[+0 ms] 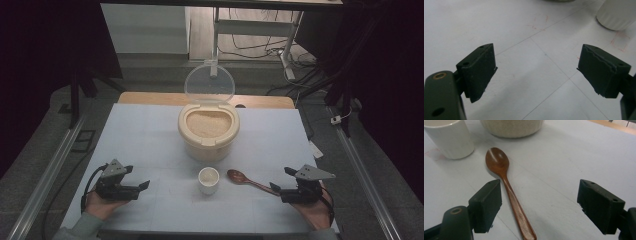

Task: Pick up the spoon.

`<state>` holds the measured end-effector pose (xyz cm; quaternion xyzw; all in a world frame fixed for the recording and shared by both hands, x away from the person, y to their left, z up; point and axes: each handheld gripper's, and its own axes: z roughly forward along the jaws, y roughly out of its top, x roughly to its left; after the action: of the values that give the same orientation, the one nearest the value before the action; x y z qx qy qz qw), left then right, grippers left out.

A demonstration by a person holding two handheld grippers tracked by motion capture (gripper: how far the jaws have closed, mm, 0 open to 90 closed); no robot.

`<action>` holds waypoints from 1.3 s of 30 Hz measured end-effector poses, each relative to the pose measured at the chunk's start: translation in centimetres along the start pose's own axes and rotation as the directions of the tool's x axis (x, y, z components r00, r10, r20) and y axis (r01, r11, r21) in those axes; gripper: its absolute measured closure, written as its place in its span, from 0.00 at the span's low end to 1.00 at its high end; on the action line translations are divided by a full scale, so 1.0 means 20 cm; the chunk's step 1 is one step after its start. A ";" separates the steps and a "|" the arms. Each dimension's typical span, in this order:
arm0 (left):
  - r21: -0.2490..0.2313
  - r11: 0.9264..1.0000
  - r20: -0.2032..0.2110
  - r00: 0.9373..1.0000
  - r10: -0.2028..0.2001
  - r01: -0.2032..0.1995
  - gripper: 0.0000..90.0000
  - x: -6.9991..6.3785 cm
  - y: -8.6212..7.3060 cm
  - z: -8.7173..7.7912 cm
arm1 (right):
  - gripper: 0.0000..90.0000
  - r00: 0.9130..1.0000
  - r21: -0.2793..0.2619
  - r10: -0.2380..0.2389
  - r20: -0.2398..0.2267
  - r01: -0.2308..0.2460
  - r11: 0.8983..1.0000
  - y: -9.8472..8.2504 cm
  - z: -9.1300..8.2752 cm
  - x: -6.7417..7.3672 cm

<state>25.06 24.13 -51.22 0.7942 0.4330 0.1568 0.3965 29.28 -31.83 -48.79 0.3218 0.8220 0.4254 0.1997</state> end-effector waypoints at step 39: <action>0.041 0.999 -0.014 1.000 0.001 -0.001 0.16 0.00 0.00 0.01 | 0.31 0.996 0.118 -0.051 -0.075 0.059 0.991 0.23 -0.01 0.06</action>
<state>25.14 24.04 -51.41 0.8012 0.4385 0.1537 0.3770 30.02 -29.16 -45.01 0.2950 0.8612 0.3808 0.1620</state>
